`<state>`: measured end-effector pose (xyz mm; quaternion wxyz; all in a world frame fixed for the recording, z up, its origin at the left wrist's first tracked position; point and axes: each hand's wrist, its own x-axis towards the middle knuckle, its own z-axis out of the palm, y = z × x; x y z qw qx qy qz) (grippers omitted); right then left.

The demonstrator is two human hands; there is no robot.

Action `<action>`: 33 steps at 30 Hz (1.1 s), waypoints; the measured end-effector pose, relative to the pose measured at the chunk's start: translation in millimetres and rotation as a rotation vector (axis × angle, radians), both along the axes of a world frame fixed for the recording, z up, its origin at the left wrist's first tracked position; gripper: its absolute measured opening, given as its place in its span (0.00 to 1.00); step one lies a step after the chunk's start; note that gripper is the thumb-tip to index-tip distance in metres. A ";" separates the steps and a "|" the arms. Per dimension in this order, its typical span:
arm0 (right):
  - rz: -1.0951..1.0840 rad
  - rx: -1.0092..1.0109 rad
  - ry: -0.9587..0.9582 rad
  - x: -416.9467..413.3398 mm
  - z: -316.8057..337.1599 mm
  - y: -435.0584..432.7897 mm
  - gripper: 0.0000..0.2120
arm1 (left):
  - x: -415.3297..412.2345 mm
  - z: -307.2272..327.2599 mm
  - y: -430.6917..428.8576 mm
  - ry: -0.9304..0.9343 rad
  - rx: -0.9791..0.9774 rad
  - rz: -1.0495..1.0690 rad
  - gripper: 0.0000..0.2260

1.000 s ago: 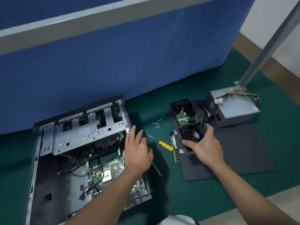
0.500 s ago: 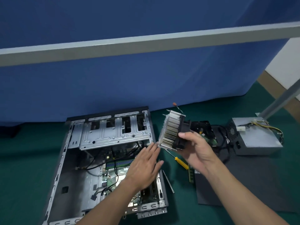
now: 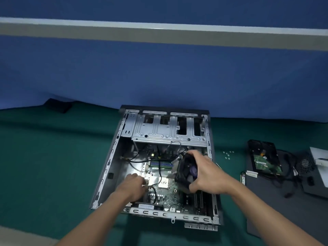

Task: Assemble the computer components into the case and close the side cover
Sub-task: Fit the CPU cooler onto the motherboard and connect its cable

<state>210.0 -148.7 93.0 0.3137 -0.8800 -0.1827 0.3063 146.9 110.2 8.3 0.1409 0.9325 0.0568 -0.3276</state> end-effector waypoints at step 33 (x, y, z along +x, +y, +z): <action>0.246 -0.477 -0.087 -13.0 -50.4 61.9 0.49 | 29.4 -15.8 2.0 0.335 -0.227 0.122 0.08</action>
